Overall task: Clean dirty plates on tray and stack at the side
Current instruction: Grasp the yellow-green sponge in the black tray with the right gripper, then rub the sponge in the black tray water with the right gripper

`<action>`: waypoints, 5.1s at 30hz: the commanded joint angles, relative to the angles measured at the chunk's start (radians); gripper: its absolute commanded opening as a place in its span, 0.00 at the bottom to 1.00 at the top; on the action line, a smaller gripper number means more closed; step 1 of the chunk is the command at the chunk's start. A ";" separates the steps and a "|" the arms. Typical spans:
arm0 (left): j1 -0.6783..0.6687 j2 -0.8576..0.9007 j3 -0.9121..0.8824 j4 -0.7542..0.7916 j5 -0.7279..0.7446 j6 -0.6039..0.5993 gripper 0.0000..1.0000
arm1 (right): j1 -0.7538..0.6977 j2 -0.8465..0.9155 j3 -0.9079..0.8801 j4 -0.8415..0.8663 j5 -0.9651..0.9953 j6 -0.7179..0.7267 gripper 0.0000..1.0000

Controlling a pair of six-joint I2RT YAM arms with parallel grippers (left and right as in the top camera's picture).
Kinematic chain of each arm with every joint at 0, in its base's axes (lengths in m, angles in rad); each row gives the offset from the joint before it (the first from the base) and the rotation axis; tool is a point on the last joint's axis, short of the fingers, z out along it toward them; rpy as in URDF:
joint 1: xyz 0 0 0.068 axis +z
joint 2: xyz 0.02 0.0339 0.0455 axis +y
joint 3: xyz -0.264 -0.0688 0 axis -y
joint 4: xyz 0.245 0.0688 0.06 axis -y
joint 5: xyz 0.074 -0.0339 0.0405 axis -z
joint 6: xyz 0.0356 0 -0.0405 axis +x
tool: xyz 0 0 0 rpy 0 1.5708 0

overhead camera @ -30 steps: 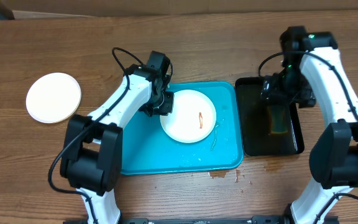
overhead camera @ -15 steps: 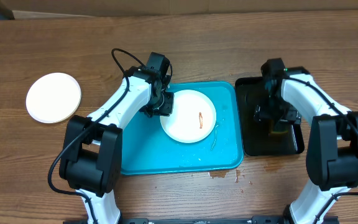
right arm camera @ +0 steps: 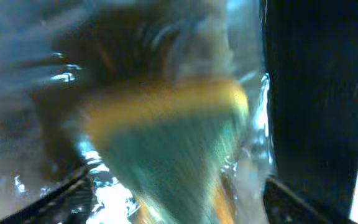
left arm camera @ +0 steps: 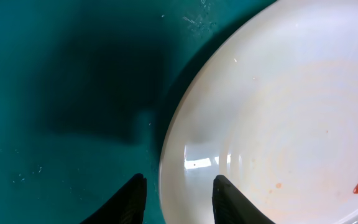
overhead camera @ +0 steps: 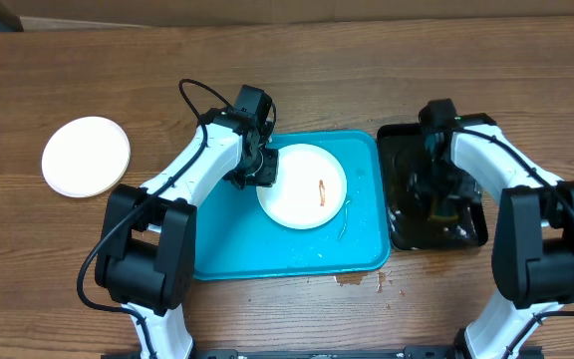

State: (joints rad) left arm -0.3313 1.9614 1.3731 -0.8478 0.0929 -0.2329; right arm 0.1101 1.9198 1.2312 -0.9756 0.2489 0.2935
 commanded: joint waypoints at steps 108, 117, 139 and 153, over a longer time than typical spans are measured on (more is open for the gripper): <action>-0.010 -0.011 -0.095 0.127 -0.025 -0.059 0.32 | -0.006 -0.023 0.194 -0.138 -0.075 -0.062 0.04; -0.010 -0.011 -0.095 0.127 -0.022 -0.059 0.32 | -0.014 -0.024 0.212 -0.225 -0.084 -0.088 0.04; -0.010 -0.011 -0.095 0.127 -0.022 -0.059 0.39 | -0.022 -0.027 0.217 -0.238 -0.075 0.035 0.04; -0.010 -0.011 -0.095 0.141 -0.022 -0.060 0.04 | 0.107 -0.027 0.374 -0.312 -0.177 -0.032 0.04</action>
State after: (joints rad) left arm -0.3344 1.9526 1.2808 -0.7101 0.0669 -0.2882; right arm 0.1638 1.9194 1.5345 -1.2804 0.0948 0.2680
